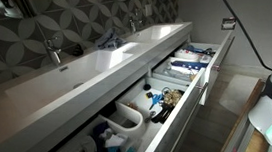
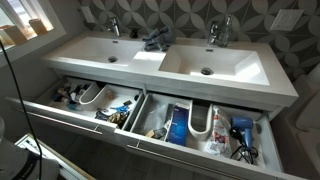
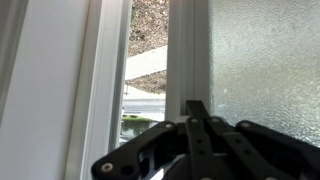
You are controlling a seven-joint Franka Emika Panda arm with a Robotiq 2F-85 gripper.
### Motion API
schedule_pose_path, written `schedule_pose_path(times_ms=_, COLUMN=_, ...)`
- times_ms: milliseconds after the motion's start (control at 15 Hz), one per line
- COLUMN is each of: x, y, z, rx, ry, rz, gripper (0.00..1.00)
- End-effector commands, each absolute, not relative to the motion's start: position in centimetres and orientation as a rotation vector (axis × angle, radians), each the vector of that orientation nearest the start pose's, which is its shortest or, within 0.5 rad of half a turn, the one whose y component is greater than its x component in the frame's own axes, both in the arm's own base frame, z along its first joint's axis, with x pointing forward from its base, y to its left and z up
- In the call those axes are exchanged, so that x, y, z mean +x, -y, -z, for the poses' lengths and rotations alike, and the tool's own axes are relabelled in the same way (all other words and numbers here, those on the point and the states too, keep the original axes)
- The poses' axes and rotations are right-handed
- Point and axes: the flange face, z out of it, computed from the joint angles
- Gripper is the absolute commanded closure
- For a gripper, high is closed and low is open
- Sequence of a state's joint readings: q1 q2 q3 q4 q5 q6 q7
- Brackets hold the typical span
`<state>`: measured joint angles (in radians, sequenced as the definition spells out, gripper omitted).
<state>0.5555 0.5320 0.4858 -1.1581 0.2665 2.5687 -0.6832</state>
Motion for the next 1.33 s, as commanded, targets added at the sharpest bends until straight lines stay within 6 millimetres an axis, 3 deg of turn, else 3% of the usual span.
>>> schedule_pose_path(times_ms=0, x=49.2, y=-58.7, z=-62.8, rx=-1.818, ry=1.415, rz=1.137, gripper=1.00)
schedule_pose_path(times_ms=533, x=51.2, y=-58.1, z=-63.2, rx=-1.949, ry=1.270, rz=1.276, gripper=1.00)
schedule_pose_path(times_ms=1267, x=54.4, y=-57.9, z=-62.7, rx=-1.961, ry=1.253, rz=1.407, gripper=1.00)
